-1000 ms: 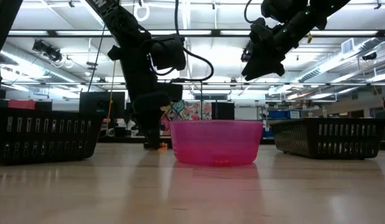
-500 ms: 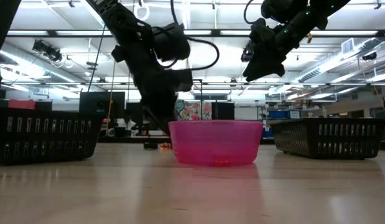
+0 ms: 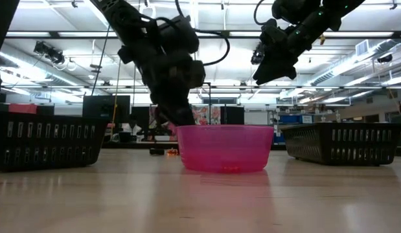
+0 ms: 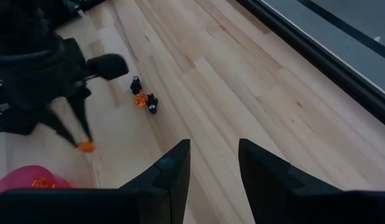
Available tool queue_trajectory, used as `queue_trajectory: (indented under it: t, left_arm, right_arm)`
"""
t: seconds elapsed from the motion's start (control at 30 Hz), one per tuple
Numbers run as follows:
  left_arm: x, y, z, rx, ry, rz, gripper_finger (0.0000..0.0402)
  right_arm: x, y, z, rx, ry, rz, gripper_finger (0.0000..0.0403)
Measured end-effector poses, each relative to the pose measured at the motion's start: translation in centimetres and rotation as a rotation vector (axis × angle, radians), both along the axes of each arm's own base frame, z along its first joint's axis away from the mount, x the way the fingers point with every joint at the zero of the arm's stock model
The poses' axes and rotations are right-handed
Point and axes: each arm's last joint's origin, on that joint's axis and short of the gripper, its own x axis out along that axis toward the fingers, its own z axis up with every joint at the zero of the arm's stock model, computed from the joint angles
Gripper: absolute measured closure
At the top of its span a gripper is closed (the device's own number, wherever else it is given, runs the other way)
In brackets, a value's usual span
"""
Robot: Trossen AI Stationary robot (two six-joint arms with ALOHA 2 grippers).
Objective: Sort Halloween decoration
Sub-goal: Put the orange pumpkin toy into the pink bowl
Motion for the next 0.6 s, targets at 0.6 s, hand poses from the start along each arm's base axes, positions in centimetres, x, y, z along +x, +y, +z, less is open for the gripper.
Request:
queue_trajectory:
  t: [0.6]
  left_arm:
    - [0.5, -6.2, 2.5, -0.098, -0.133, -0.063, 0.0355]
  right_arm:
    - [0.0, 0.0, 0.0, -0.010, 0.008, 0.013, 0.0263]
